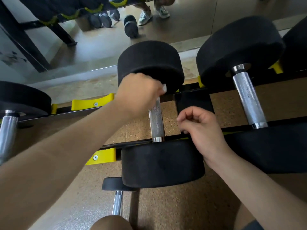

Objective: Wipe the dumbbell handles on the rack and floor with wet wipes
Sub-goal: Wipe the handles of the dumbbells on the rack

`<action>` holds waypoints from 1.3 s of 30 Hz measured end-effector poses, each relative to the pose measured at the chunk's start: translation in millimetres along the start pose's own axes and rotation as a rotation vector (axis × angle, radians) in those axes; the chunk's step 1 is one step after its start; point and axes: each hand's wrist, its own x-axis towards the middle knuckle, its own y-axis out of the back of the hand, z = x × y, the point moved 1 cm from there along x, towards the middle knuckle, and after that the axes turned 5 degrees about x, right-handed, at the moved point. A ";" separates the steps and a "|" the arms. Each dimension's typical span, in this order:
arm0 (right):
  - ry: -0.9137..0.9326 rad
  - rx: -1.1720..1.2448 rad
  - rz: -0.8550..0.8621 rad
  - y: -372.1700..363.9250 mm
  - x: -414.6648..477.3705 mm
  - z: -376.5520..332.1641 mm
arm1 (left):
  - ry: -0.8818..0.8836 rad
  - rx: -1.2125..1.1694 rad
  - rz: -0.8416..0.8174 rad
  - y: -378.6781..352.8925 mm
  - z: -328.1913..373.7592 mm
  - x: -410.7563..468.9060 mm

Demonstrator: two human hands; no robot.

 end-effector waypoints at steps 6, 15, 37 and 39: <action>0.008 -0.014 -0.026 0.5 -1.1 2.0 | 0.034 -0.107 0.077 -15.3 0.6 -12.3; 0.318 -0.548 -0.067 -33.6 53.8 -33.3 | 0.485 -0.393 0.279 -38.8 -0.7 -28.3; 0.041 -0.470 -0.004 -33.7 67.7 -17.4 | -0.096 0.091 0.046 -14.0 0.6 -10.6; -0.032 -0.447 -0.080 -31.3 65.3 -19.9 | -0.169 0.061 0.011 -10.1 -1.0 -17.2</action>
